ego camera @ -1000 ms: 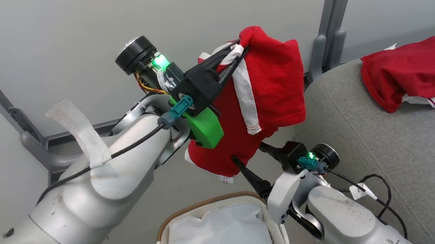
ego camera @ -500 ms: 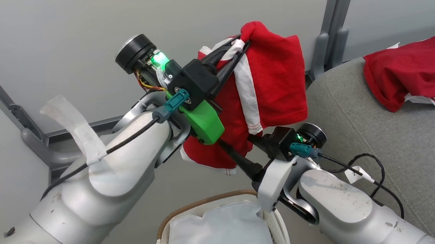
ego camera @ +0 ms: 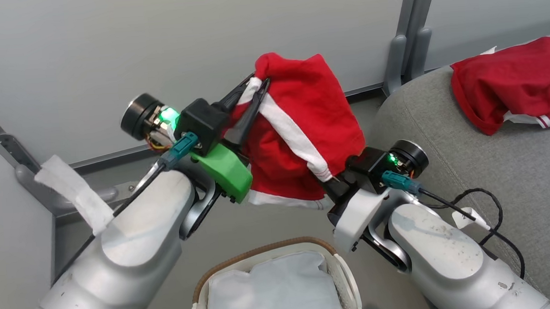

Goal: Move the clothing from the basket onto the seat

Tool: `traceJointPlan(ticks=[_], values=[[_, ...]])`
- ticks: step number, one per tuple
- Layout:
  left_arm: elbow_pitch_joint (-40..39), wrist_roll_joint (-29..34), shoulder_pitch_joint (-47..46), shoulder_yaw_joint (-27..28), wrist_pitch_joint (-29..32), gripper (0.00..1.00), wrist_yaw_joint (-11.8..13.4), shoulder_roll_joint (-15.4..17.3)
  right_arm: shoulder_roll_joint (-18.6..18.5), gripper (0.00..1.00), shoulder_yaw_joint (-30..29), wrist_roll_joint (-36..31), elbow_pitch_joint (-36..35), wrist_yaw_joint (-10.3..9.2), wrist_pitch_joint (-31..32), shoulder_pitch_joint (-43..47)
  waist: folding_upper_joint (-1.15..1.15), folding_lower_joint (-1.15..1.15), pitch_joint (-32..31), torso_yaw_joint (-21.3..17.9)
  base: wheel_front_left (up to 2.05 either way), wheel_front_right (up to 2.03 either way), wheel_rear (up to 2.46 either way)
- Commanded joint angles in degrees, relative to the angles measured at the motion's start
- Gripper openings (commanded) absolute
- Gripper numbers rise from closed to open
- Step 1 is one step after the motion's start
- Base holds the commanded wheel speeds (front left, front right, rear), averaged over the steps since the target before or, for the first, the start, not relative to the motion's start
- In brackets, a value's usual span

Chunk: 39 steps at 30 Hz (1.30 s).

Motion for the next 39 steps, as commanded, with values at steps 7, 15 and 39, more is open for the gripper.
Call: traceJointPlan(ticks=[7, 15, 39], values=[[3.21, -2.98, 8.84, 2.62, -1.74, 1.00, 2.16, -1.13, -0.46, 0.00, -6.41, -3.66, -2.59, -0.06, -0.01, 2.52, 0.00, 0.00, 0.47, -0.71, 0.00, 0.00, 0.00], [1.97, -2.14, 19.08, 8.32, -1.86, 1.00, 3.47, -3.59, -0.83, 0.00, -10.70, -6.22, -3.89, -0.06, -0.01, 4.06, 0.00, 0.00, 0.72, -0.62, 0.00, 0.00, 0.00], [-0.42, 7.40, 31.34, 21.38, -1.81, 1.00, -0.95, -10.44, -1.75, 0.00, -16.56, -9.19, -5.46, -0.06, -0.01, 4.38, 0.00, 0.00, 2.96, -6.31, 0.00, 0.00, 0.00]])
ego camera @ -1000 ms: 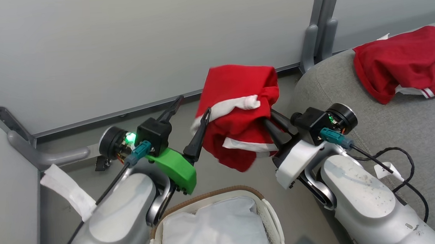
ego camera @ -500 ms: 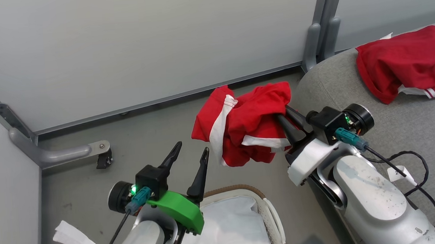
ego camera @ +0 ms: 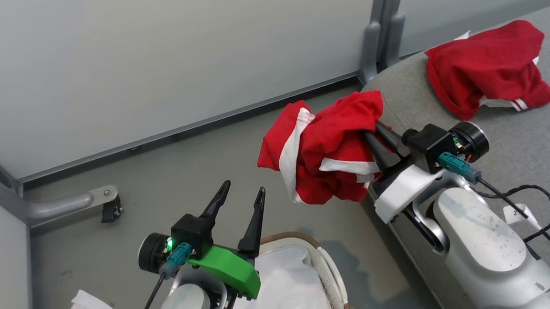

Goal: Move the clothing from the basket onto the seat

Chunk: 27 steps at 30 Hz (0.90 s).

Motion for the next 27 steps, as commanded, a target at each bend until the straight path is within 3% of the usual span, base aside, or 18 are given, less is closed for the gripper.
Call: traceJointPlan(ticks=[1, 16, 21, 27], values=[[-0.18, 0.84, 0.80, 0.64, 0.00, 1.00, -0.39, -0.06, -0.56, 0.00, -0.40, -0.63, -0.38, -0.06, -0.01, -0.60, 0.00, 0.00, 1.53, -3.47, 0.00, 0.00, 0.00], [-0.92, 4.42, -1.99, 1.67, -0.02, 1.00, -1.93, -1.37, -1.54, 0.00, -5.10, -1.91, -2.26, -0.06, -0.01, -1.62, 0.00, 0.00, 7.66, -19.42, 0.00, 0.00, 0.00], [-0.56, 5.22, -2.78, 0.67, -0.02, 1.00, -2.26, -1.39, -1.01, 0.00, -6.57, -2.11, -2.68, -0.06, -0.01, -0.84, 0.00, 0.00, 8.81, -21.34, 0.00, 0.00, 0.00], [-1.02, 5.64, -3.53, -0.34, -0.02, 1.00, -2.36, -0.98, -0.87, 0.00, -8.99, -2.17, -2.83, -0.07, -0.01, -1.36, 0.00, 0.00, 10.37, -20.95, 0.00, 0.00, 0.00]])
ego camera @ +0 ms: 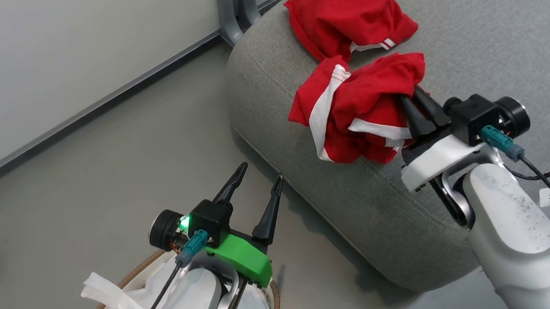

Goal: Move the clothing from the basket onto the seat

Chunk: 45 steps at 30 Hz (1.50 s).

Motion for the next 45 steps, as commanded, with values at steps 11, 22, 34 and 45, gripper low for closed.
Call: traceJointPlan(ticks=[11, 22, 34, 45], values=[[-0.64, 0.95, -3.92, -2.07, -0.02, 1.00, -0.23, 3.25, -5.38, 0.00, -7.58, -0.74, -1.95, -0.07, -0.01, -13.20, 0.00, 0.00, 9.33, 4.41, 0.00, 0.00, 0.00], [-3.19, 3.41, -10.79, -2.67, 0.45, 1.00, 0.37, 6.00, -15.57, 0.00, -20.32, -1.37, 2.08, -0.06, 0.00, -26.48, 0.00, 0.00, 23.19, 11.10, 0.00, 0.00, 0.00], [-5.53, 4.45, -12.61, -2.62, 0.53, 1.00, 1.86, 7.00, -12.85, 0.00, -26.10, -3.06, 14.16, -0.06, -0.01, -21.38, 0.00, 0.00, 29.75, 13.08, 0.00, 0.00, 0.00], [-5.65, 4.15, -12.06, -2.37, -0.10, 1.00, 2.15, 6.25, -9.71, 1.00, -29.57, -6.20, 13.39, -0.06, -0.01, -17.55, 0.00, 0.00, 27.53, 12.89, 0.00, 0.00, 0.00]])
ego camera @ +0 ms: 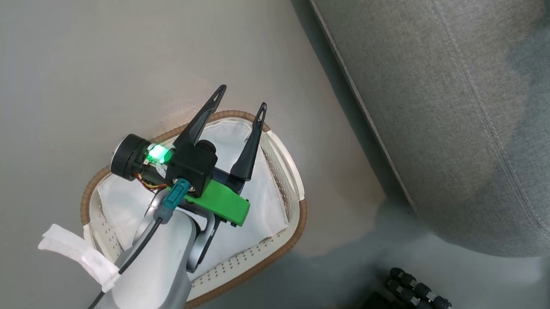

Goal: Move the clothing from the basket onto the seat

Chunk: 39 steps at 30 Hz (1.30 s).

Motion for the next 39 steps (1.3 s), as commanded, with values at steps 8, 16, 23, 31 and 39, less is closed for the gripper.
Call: traceJointPlan(ticks=[8, 16, 23, 31, 39], values=[[0.20, -1.03, 2.26, 1.38, -0.40, 1.00, -0.37, -1.69, -0.29, 1.00, -0.75, -1.30, -3.04, -0.06, -0.01, 5.54, 0.00, -0.01, -7.46, 0.77, 0.00, 0.00, 0.00], [-0.11, -2.24, 6.39, 4.30, -0.41, 1.00, -0.73, -3.41, -2.60, 1.00, 2.23, -1.65, -4.74, -0.06, -0.01, 9.64, 0.00, -0.01, -15.39, 1.00, 0.00, 0.00, 0.00], [-0.06, -2.80, 9.75, 7.12, -0.35, 1.00, -1.24, -5.00, -3.66, 1.00, 6.83, -0.43, -5.08, -0.06, -0.01, 10.98, 0.00, -0.01, -21.52, 2.50, 0.00, 0.00, 0.00], [0.62, -3.77, 13.29, 12.52, -0.35, 1.00, -0.93, -6.24, -0.45, 1.00, 12.03, 1.35, -5.02, -0.06, -0.01, 11.20, 0.00, -0.01, -27.20, 5.43, 0.00, 0.00, 0.00], [-0.04, -4.26, 17.32, 19.86, -0.35, 1.00, 0.89, -6.68, 7.18, 1.00, 15.50, 2.54, -6.13, -0.06, -0.01, 15.08, 0.00, -0.01, -30.82, 8.97, 0.00, 0.00, 0.00]])
